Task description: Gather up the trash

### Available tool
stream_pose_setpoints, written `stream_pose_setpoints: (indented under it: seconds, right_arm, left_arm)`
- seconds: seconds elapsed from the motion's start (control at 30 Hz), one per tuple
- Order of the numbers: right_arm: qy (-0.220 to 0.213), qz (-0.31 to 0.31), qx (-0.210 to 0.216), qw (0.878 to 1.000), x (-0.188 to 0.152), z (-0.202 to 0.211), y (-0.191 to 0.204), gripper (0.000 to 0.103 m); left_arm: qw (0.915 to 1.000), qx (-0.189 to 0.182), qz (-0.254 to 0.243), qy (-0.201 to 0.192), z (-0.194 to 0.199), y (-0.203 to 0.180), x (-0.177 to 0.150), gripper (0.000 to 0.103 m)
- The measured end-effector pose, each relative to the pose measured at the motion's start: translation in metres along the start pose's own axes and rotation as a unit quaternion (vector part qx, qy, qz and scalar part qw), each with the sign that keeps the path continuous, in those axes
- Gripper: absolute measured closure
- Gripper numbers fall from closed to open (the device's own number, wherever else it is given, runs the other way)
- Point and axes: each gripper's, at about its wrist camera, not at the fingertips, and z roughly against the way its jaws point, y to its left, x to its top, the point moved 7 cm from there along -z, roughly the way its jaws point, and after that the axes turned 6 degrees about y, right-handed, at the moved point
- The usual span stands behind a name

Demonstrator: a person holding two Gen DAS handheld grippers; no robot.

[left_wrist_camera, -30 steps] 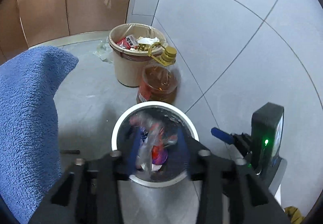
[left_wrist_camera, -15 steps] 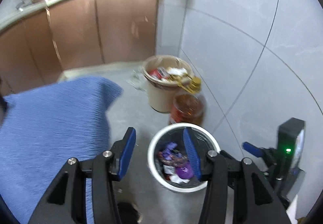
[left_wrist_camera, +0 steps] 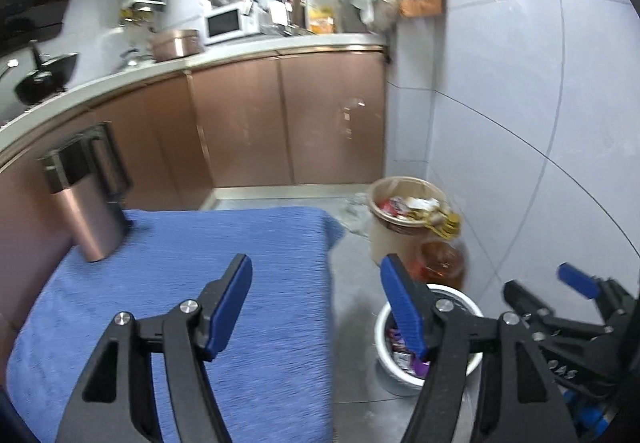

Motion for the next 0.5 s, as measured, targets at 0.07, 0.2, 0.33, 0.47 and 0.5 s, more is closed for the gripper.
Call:
stream_pose_setpoints:
  seconds: [0.07, 0.2, 0.33, 0.47, 0.5]
  right_arm:
    - [-0.013, 0.008, 0.006, 1.0, 0.005, 0.013, 0.013, 0.009]
    - [-0.033, 0.026, 0.014, 0.999, 0.008, 0.029, 0.037, 0.005]
    - [-0.041, 0.036, 0.022, 0.998, 0.006, 0.034, 0.054, 0.003]
    - [-0.038, 0.05, 0.033, 0.997, 0.002, 0.037, 0.076, 0.002]
    - [-0.039, 0.052, 0.034, 0.997, 0.001, 0.038, 0.079, 0.002]
  left_arm:
    - [0.9998, 0.013, 0.008, -0.008, 0.012, 0.015, -0.001, 0.038]
    - [0.9988, 0.04, 0.018, -0.022, 0.032, 0.039, -0.008, 0.038]
    - [0.9966, 0.069, 0.028, -0.034, 0.046, 0.063, -0.017, 0.038]
    - [0.9944, 0.091, 0.037, -0.038, 0.055, 0.085, -0.027, 0.038]
    - [0.9938, 0.097, 0.04, -0.039, 0.056, 0.09, -0.03, 0.038]
